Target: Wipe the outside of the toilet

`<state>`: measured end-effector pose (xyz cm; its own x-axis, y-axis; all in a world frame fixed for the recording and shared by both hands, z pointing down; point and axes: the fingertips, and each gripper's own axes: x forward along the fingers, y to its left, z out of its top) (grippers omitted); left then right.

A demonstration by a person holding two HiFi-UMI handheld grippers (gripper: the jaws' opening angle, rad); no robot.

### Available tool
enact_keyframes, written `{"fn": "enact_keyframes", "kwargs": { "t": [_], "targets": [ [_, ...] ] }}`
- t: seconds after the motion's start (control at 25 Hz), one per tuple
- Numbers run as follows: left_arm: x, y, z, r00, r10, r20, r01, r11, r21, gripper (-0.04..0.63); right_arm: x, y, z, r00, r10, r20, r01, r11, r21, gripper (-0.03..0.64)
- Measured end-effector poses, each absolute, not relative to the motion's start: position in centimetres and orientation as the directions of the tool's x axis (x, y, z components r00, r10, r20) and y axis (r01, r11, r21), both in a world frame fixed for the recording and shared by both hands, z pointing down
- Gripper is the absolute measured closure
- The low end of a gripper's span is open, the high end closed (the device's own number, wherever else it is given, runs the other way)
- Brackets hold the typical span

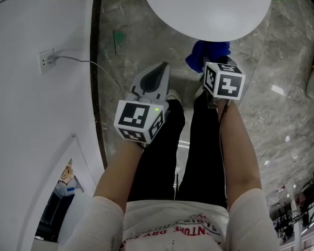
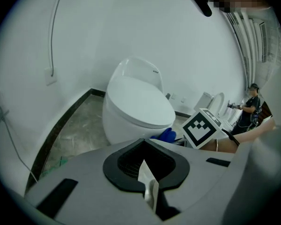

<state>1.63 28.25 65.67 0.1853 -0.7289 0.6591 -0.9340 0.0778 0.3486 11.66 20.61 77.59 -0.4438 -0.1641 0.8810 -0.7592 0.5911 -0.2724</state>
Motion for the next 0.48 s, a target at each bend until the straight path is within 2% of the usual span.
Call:
{"fn": "enact_keyframes", "kwargs": {
  "t": [0.16,0.48],
  "targets": [
    [-1.1,30.3,66.2,0.145,-0.734,0.663,-0.927,0.133,0.350,0.589,9.7,21.6,78.1,-0.430,-0.186,0.884,-0.773,0.581,-0.254,0.540],
    [-4.3,33.9,68.3,0.099,-0.737,0.668,-0.903,0.216,0.372,0.589,3.7,24.4,78.7,-0.494,-0.150,0.856,-0.719,0.624,-0.306,0.540]
  ]
}}
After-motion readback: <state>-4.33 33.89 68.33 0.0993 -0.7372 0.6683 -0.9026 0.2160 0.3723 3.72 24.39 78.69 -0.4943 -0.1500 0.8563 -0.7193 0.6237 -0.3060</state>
